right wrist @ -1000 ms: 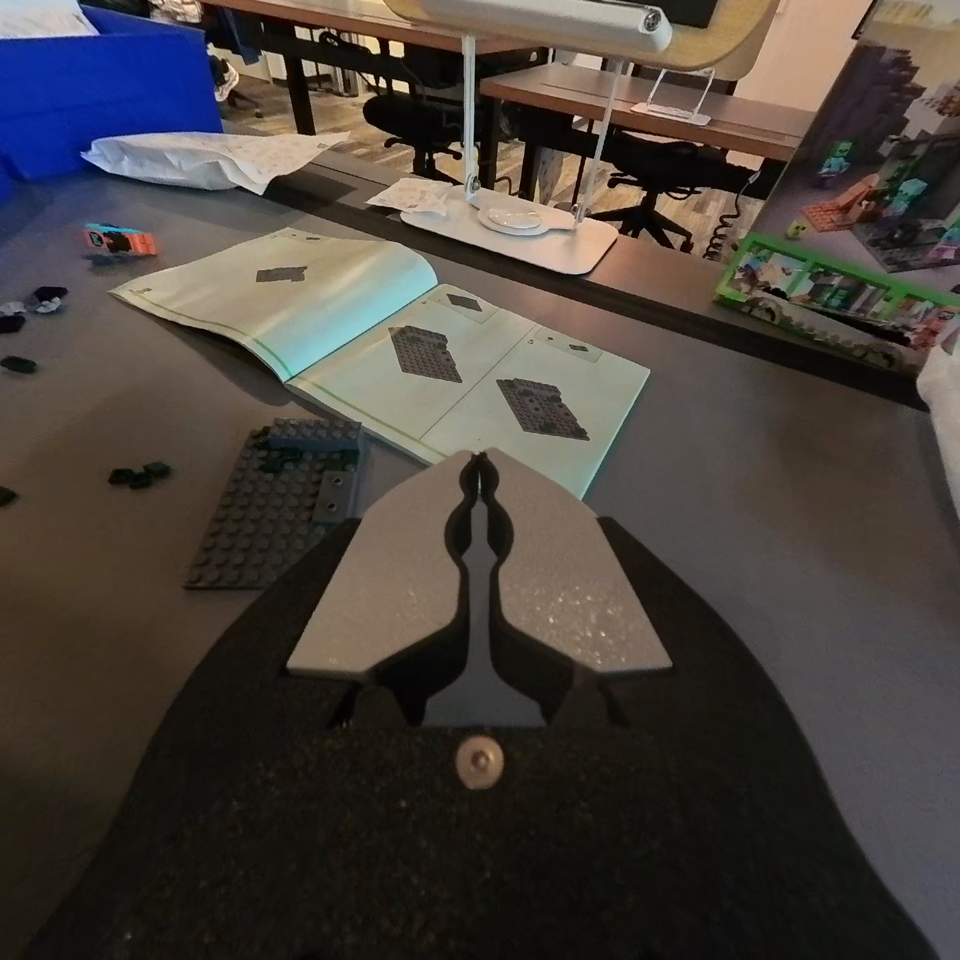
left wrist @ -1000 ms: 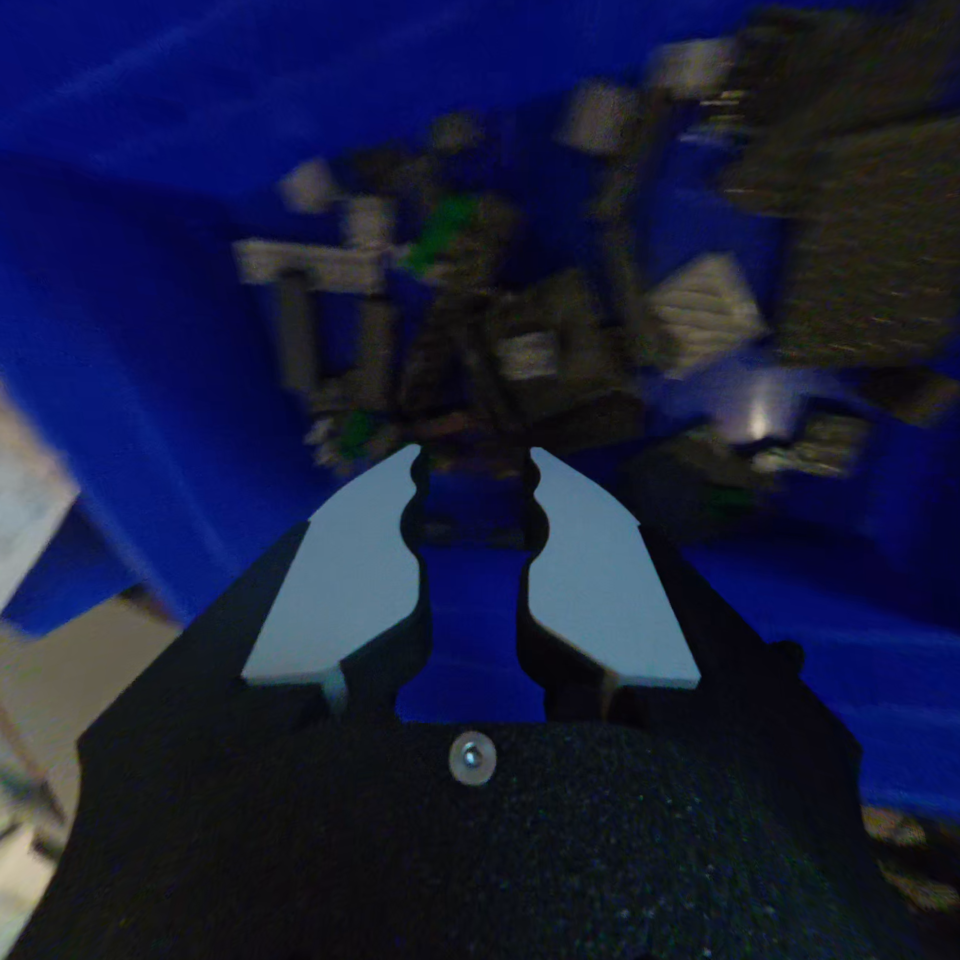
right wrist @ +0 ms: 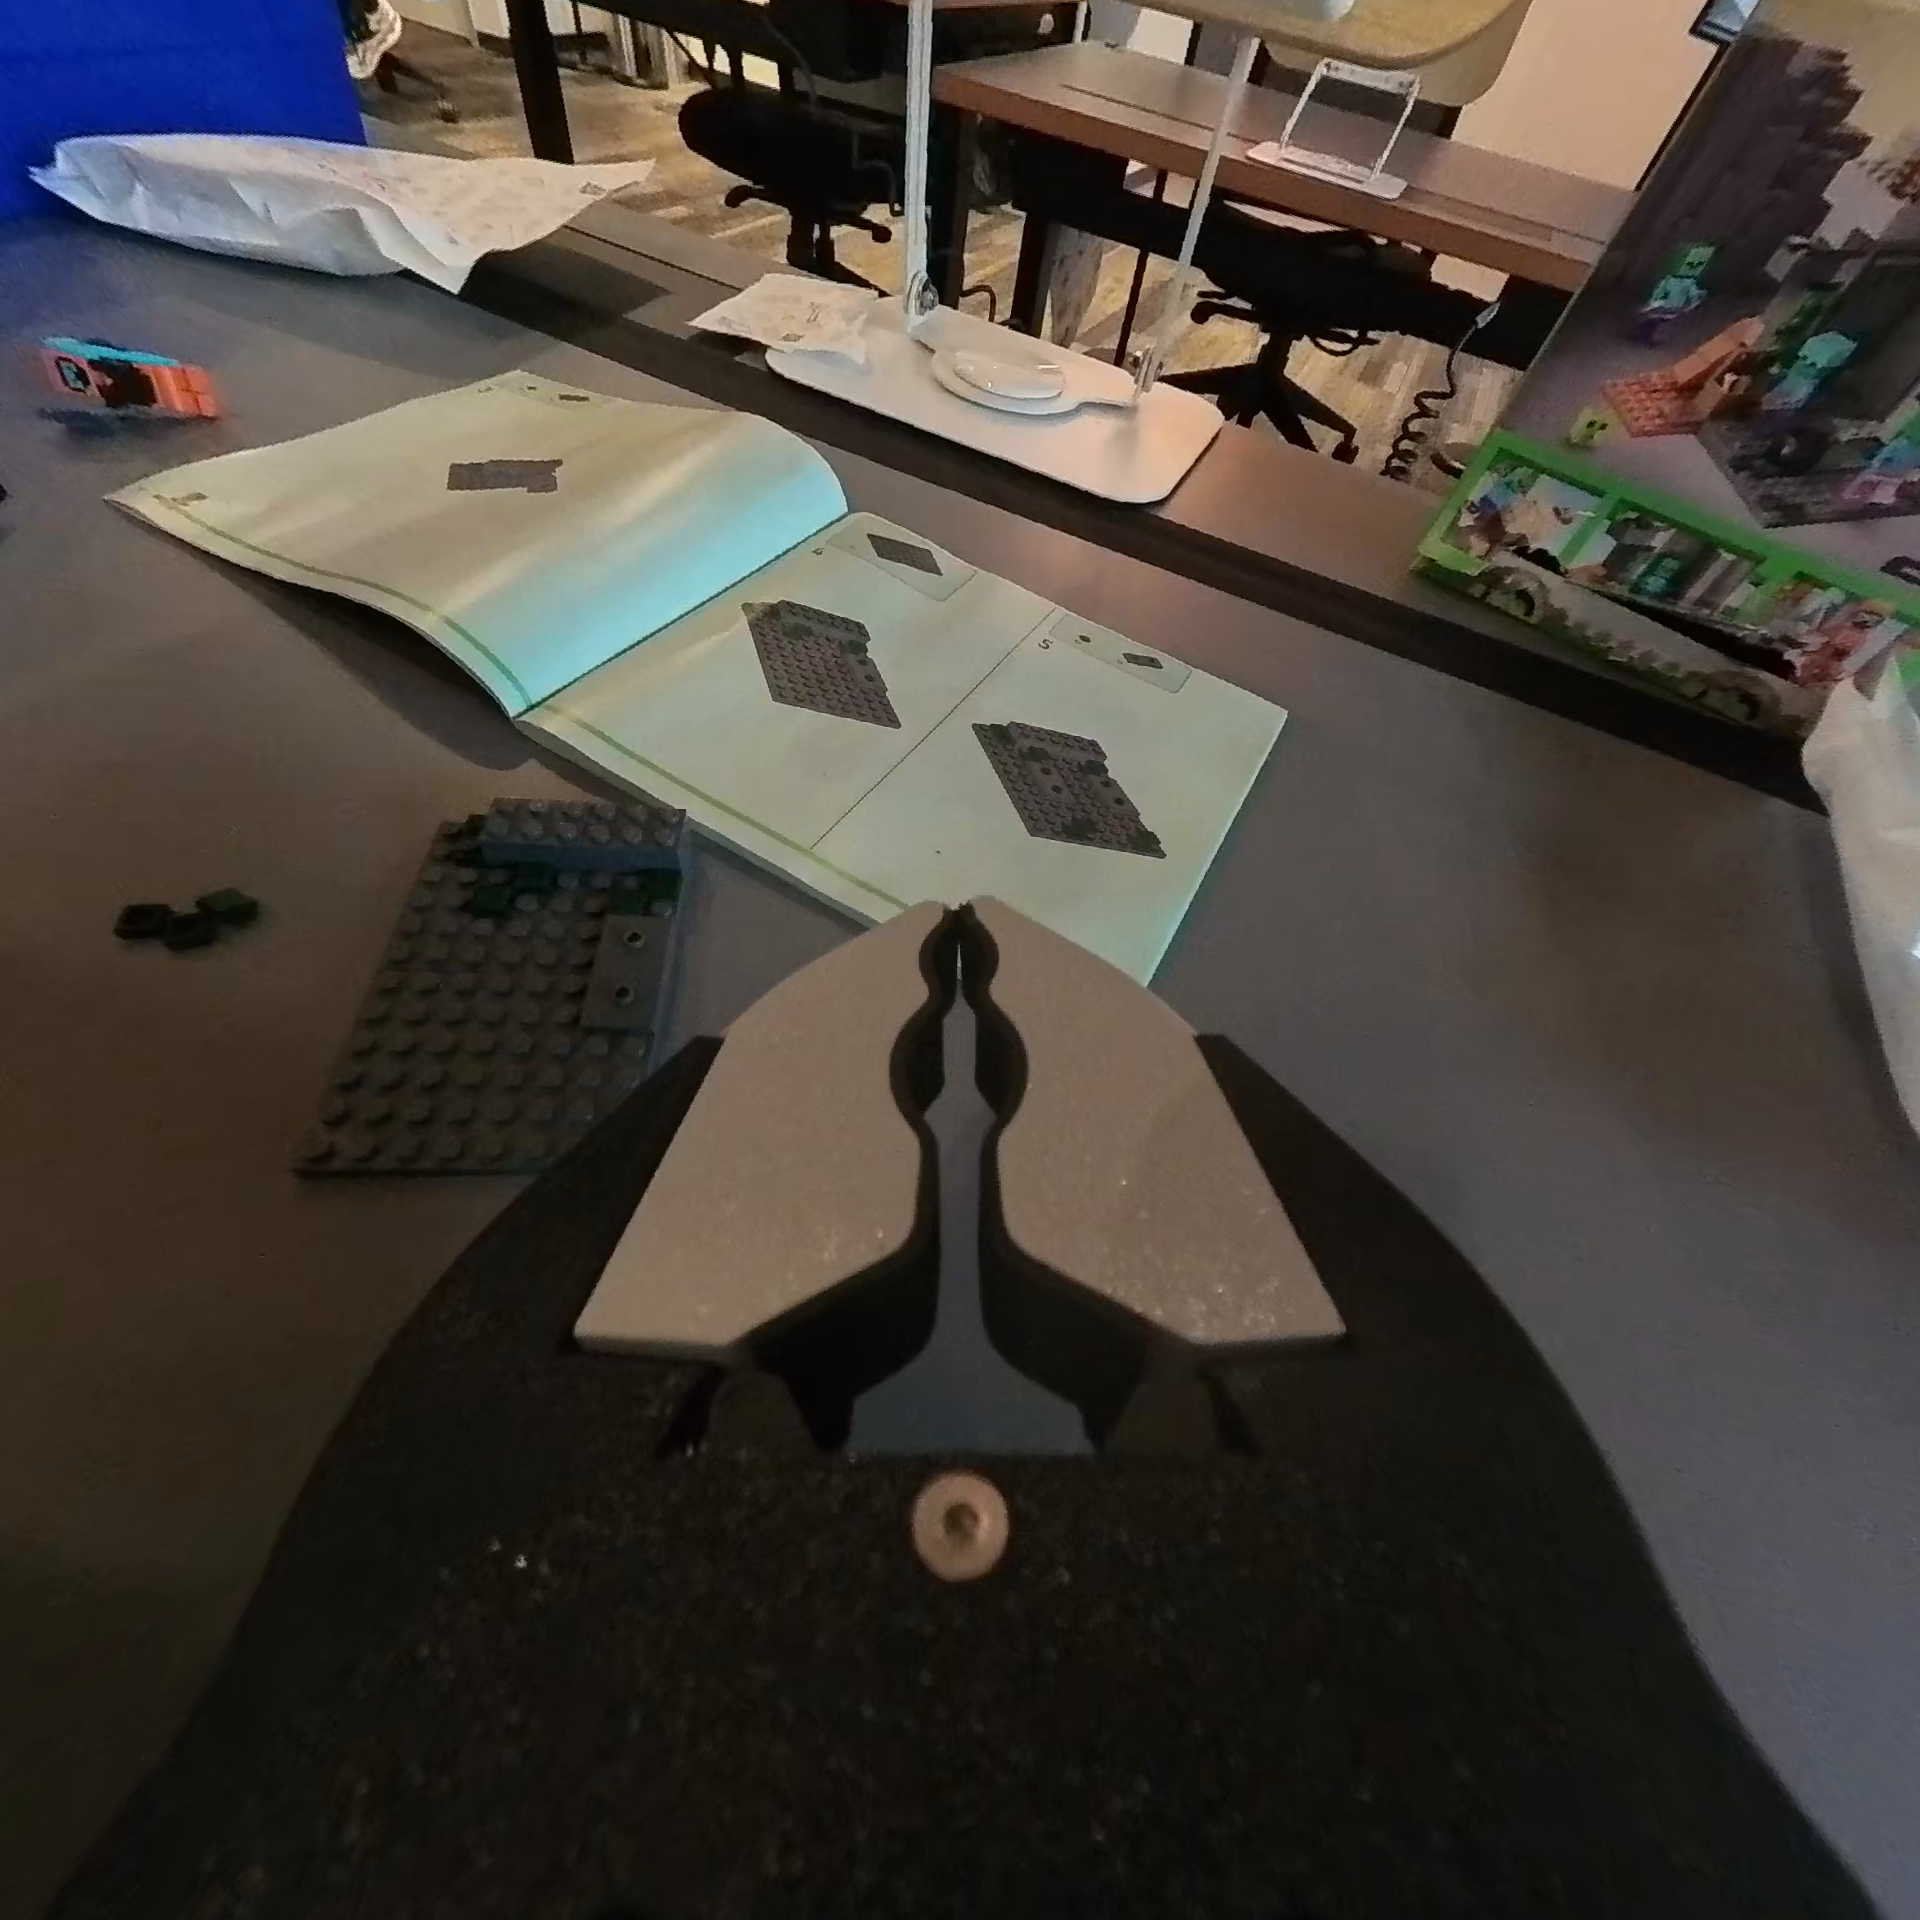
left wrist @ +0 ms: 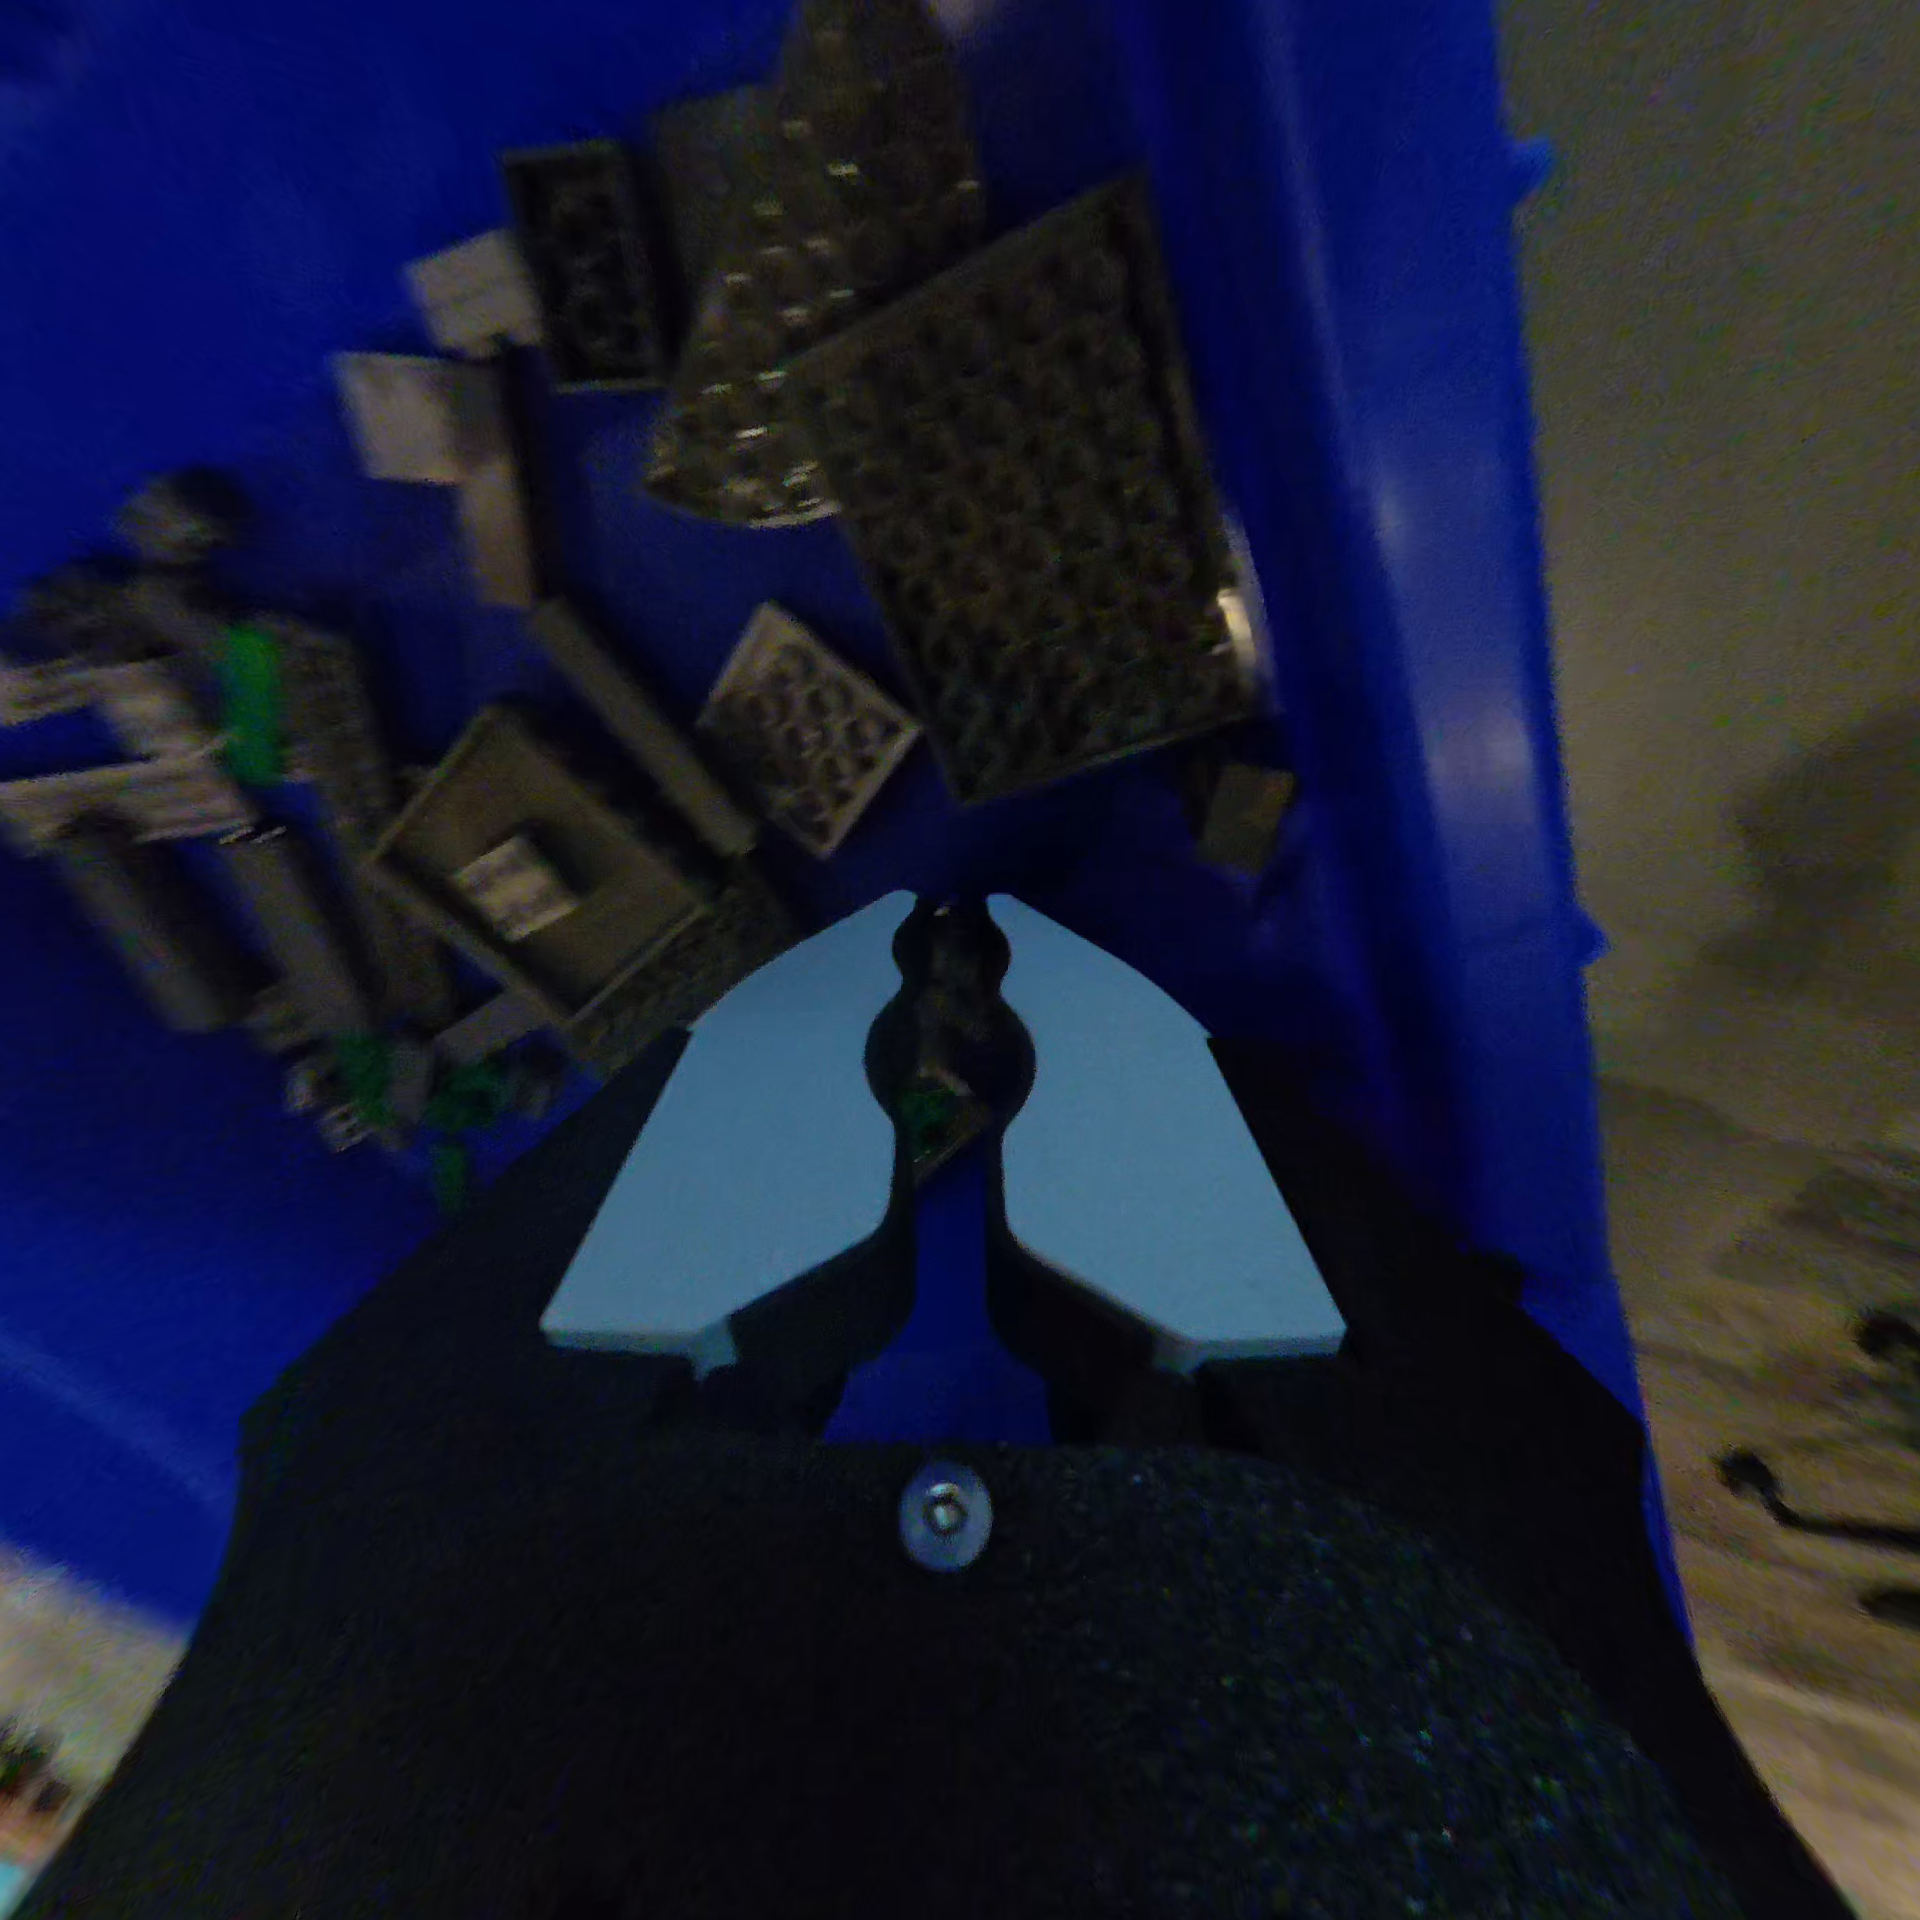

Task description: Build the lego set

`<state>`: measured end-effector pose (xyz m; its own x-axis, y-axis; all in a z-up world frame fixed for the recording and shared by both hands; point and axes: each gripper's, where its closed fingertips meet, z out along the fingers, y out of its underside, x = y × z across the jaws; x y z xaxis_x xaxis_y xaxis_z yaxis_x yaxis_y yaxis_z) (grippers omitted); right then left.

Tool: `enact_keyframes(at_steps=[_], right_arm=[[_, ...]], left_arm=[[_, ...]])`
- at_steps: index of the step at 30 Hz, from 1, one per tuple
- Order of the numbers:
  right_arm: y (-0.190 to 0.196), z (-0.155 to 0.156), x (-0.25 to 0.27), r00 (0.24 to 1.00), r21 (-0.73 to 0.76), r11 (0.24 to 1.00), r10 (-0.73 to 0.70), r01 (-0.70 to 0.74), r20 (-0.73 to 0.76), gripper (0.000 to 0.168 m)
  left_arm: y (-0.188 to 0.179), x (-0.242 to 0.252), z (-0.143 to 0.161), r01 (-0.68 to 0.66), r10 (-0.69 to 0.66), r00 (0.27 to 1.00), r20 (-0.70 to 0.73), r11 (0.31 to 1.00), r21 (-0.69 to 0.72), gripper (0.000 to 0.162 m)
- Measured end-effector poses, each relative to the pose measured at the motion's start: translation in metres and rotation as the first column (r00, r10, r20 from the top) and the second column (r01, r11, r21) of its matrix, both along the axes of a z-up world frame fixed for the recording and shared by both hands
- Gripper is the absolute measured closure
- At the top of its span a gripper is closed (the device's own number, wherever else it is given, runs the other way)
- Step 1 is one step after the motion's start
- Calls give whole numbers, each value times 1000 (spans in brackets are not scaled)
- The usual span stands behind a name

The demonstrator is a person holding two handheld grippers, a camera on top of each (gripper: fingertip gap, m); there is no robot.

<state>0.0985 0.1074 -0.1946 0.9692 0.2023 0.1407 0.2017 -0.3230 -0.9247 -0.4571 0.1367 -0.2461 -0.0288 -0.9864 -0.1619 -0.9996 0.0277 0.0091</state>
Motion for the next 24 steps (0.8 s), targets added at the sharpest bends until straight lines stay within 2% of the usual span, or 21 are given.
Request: enact_keyframes(at_steps=[5,9,17,21,24], right_arm=[[0,-1,0,1000,-2,1000,1,-1,1,168],[1,-1,0,1000,-2,1000,2,-2,0,168],[1,-1,-1,1000,-3,1000,5,-5,-1,168],[1,0,-1,1000,1,1000,6,-6,-4,168],[0,0,-1,1000,2,1000,8,-8,-9,168]], left_arm=[[12,-2,14,12,-6,1000,-30,982,191,155],[10,-1,19,-19,20,1000,-5,970,241,148],[12,-15,34,-135,114,989,94,957,258,135],[28,-32,58,-235,186,963,194,934,269,134],[46,-47,77,-341,263,918,298,905,252,135]])
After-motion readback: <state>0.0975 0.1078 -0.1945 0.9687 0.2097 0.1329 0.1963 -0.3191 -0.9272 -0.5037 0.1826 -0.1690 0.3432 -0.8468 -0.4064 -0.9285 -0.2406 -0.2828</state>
